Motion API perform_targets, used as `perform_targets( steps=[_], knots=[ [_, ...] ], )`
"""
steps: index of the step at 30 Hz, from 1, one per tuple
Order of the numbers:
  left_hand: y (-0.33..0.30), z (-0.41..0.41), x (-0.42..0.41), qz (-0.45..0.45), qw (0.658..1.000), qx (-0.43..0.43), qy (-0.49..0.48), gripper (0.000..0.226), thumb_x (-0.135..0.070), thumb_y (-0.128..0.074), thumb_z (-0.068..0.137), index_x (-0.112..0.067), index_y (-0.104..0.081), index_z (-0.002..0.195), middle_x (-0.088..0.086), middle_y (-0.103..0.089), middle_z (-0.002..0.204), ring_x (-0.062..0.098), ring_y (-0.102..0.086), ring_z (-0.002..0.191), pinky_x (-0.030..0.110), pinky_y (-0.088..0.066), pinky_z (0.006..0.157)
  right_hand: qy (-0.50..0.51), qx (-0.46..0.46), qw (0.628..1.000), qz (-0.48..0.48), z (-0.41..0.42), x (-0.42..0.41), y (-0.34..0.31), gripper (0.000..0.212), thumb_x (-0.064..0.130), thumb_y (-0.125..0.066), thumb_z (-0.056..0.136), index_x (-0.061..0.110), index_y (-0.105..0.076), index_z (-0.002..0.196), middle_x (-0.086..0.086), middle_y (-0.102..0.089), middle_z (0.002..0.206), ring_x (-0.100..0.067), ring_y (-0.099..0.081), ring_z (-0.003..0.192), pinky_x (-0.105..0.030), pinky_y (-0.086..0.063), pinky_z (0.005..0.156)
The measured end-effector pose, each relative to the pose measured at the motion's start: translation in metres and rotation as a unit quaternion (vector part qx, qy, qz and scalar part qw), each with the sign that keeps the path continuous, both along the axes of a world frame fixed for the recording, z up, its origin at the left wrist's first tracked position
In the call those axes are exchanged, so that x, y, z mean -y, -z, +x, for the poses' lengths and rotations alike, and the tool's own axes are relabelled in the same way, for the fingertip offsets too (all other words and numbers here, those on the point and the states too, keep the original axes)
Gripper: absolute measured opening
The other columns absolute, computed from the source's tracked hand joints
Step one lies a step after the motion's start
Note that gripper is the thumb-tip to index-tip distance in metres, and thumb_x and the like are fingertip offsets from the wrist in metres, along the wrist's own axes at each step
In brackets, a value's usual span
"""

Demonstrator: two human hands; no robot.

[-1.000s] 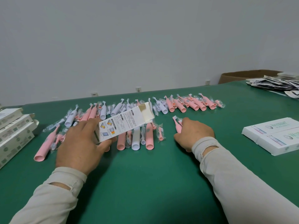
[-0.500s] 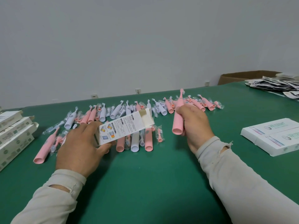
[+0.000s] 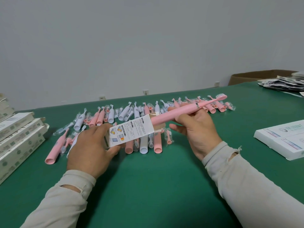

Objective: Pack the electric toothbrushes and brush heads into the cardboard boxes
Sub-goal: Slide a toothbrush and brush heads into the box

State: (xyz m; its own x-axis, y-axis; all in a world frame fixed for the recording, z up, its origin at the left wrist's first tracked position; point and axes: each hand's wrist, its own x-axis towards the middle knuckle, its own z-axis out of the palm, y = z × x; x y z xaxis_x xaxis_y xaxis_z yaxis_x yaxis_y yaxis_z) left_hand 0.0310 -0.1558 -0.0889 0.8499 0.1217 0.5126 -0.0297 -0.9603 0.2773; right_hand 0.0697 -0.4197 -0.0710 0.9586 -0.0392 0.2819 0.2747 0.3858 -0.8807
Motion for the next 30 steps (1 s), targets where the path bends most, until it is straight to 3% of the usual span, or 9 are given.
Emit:
perform_targets(
  steps=[4,8,10,13,18,20,23,27,30],
  knots=[
    [0.000,0.000,-0.001,-0.003,1.000,-0.001,0.002,0.066,-0.044,-0.080,0.076,-0.029,-0.053,0.135,0.000,-0.062,0.124,0.027,-0.052,0.113,0.043,-0.045,0.088,-0.017,-0.030,0.999,-0.028,0.002,0.006,0.000,0.022,-0.008,-0.056,0.089,-0.006,-0.060,0.111,-0.009,-0.077,0.100,-0.019,-0.072,0.096,-0.023,-0.054,0.062],
    [0.001,-0.001,0.001,0.006,1.000,-0.001,0.003,0.064,-0.050,-0.076,0.078,-0.032,-0.051,0.135,-0.003,-0.062,0.125,0.025,-0.052,0.111,0.042,-0.045,0.085,-0.043,-0.046,0.997,-0.045,0.002,0.011,-0.002,0.028,-0.011,-0.054,0.085,0.010,-0.063,0.100,-0.004,-0.077,0.098,-0.012,-0.066,0.082,-0.024,-0.047,0.059],
    [0.001,-0.001,0.001,0.007,1.000,0.003,0.005,0.065,-0.049,-0.077,0.077,-0.030,-0.053,0.134,-0.003,-0.062,0.125,0.026,-0.052,0.112,0.042,-0.045,0.085,-0.066,-0.059,0.995,-0.040,0.000,0.011,-0.001,0.035,-0.016,-0.052,0.082,0.015,-0.067,0.090,-0.006,-0.072,0.087,-0.013,-0.062,0.071,-0.024,-0.049,0.055],
    [0.002,0.000,0.000,0.009,1.000,-0.003,0.011,0.064,-0.045,-0.079,0.076,-0.028,-0.055,0.134,-0.001,-0.062,0.126,0.027,-0.052,0.112,0.043,-0.044,0.089,-0.106,-0.082,0.989,-0.063,-0.001,0.006,0.001,0.039,-0.022,-0.051,0.082,0.010,-0.070,0.092,-0.007,-0.069,0.075,-0.017,-0.059,0.058,-0.025,-0.052,0.053],
    [0.001,0.001,-0.004,-0.002,1.000,-0.002,-0.001,0.067,-0.044,-0.081,0.076,-0.030,-0.053,0.135,0.000,-0.061,0.126,0.028,-0.052,0.115,0.045,-0.046,0.089,-0.124,-0.132,0.983,-0.001,-0.003,0.004,0.000,0.023,-0.009,-0.053,0.090,0.002,-0.063,0.108,-0.019,-0.070,0.090,-0.023,-0.070,0.074,-0.030,-0.058,0.060],
    [0.002,0.001,-0.004,0.001,1.000,0.000,-0.004,0.067,-0.044,-0.081,0.075,-0.030,-0.053,0.134,0.000,-0.062,0.124,0.028,-0.052,0.114,0.044,-0.046,0.088,-0.088,-0.144,0.985,0.036,0.000,0.008,-0.003,0.005,0.009,-0.056,0.095,0.006,-0.059,0.098,-0.011,-0.068,0.083,-0.021,-0.068,0.067,-0.029,-0.054,0.052],
    [0.002,0.002,-0.004,0.006,1.000,-0.007,-0.009,0.070,-0.045,-0.080,0.076,-0.030,-0.050,0.138,-0.001,-0.060,0.126,0.027,-0.051,0.115,0.044,-0.046,0.088,-0.018,-0.158,0.985,0.067,0.004,0.012,-0.006,0.012,0.016,-0.055,0.099,0.005,-0.058,0.104,-0.010,-0.062,0.081,-0.018,-0.063,0.058,-0.028,-0.053,0.049],
    [0.003,0.002,-0.002,0.010,1.000,-0.001,-0.002,0.065,-0.047,-0.079,0.077,-0.031,-0.052,0.134,-0.002,-0.062,0.124,0.026,-0.052,0.111,0.042,-0.045,0.084,-0.060,-0.118,0.991,-0.012,0.001,0.008,-0.002,0.008,0.003,-0.057,0.098,0.005,-0.061,0.104,-0.014,-0.070,0.087,-0.012,-0.063,0.062,-0.024,-0.054,0.055],
    [0.004,0.002,-0.001,0.010,1.000,0.003,0.005,0.063,-0.047,-0.079,0.077,-0.031,-0.054,0.132,-0.002,-0.063,0.122,0.026,-0.053,0.109,0.041,-0.045,0.081,-0.110,-0.099,0.986,-0.073,0.000,0.001,0.002,0.018,0.001,-0.060,0.095,0.007,-0.061,0.112,-0.015,-0.074,0.097,-0.013,-0.068,0.073,-0.024,-0.053,0.054]
  ],
)
